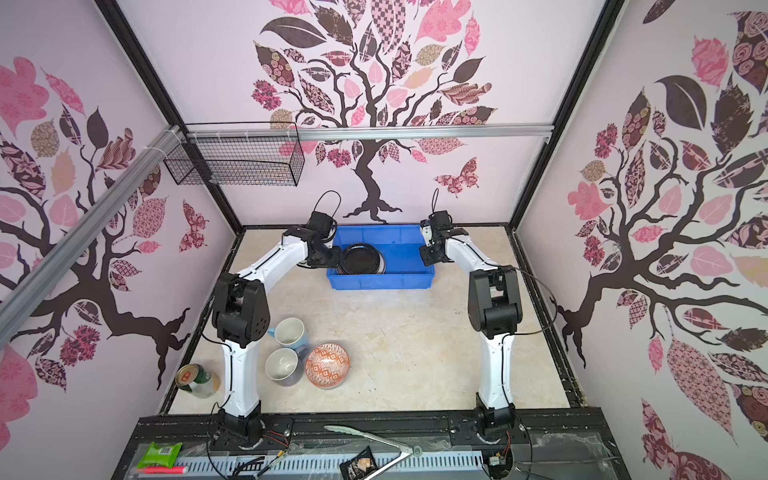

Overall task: Place the mixed dishes into the plastic bin
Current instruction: 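Raise the right gripper off the bin while the left gripper reaches toward the patterned bowl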

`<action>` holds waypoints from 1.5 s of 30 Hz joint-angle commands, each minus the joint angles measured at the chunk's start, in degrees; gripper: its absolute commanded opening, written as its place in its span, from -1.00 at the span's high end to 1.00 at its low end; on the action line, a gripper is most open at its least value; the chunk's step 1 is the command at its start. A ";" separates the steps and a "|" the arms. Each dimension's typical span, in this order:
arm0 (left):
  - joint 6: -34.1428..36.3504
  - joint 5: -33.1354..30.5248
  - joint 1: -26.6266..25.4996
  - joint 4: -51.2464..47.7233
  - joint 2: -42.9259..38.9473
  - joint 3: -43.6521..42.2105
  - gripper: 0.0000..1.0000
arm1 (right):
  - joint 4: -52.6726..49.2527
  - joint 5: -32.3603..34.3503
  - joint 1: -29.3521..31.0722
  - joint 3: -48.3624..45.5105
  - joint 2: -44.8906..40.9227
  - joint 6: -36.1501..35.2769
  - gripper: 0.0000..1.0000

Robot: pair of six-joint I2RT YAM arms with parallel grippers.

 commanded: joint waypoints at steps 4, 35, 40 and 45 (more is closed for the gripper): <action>0.50 0.21 -0.47 -0.46 1.22 1.11 -0.08 | -3.66 -0.46 -0.04 0.10 0.32 0.37 0.37; 1.04 5.69 -0.92 3.22 0.94 -0.73 0.34 | -7.36 -5.27 3.03 -28.20 -23.68 5.68 0.10; 0.78 6.39 -0.92 3.32 1.95 1.94 0.30 | -7.19 -0.86 3.04 -27.50 -26.22 4.33 -0.23; 0.95 7.01 -1.10 3.35 -1.92 1.08 0.06 | -6.51 3.39 3.08 -25.72 -29.03 2.15 -0.99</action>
